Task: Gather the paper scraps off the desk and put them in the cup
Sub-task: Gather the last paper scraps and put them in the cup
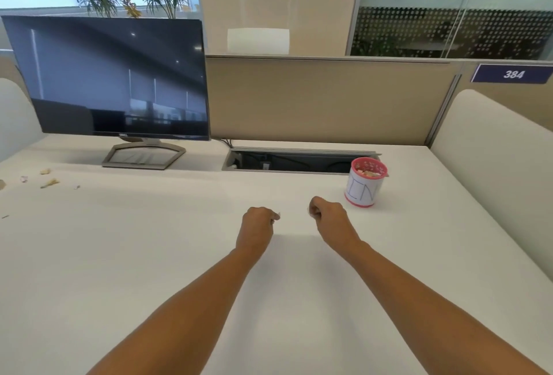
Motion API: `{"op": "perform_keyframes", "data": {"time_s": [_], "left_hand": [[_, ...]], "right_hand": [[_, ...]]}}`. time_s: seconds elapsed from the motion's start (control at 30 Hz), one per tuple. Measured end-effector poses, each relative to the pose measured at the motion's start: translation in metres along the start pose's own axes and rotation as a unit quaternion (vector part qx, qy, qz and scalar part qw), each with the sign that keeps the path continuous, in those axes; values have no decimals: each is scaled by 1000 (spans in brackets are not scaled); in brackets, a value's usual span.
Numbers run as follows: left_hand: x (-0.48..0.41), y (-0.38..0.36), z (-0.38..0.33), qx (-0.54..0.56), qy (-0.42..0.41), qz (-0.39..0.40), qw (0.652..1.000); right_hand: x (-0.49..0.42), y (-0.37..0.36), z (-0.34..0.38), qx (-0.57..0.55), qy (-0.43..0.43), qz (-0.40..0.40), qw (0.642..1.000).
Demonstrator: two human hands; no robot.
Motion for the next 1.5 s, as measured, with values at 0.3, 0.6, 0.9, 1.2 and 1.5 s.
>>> {"op": "perform_keyframes", "data": {"time_s": [0.3,0.6,0.9,1.2,1.5], "left_hand": [[-56,-15,-124,68,-1,-12,998],[-107,-20,-200,240,84,22,967],[-127,-28,-222,234,93,77,965],[-128,-33,-217,235,87,79,965],[-112,-25,-195,277,96,22,956]], "right_hand": [[-24,86,-58,-10,-17,-47,999],[-78,134,-87,-32,-13,-123,992],[-101,136,-95,-25,8,-103,994],[-95,133,-94,-38,-8,-102,994],[-66,119,-72,-66,-42,-116,990]]}}
Point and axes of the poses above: each hand's wrist, its own x-axis away from the middle knuckle, its own y-axis out of the back of the hand, z = x × y, the point moved 1 cm from there along -x, towards the middle knuckle, and after that the axes turned 13 degrees about -x, right-handed, at the moved point
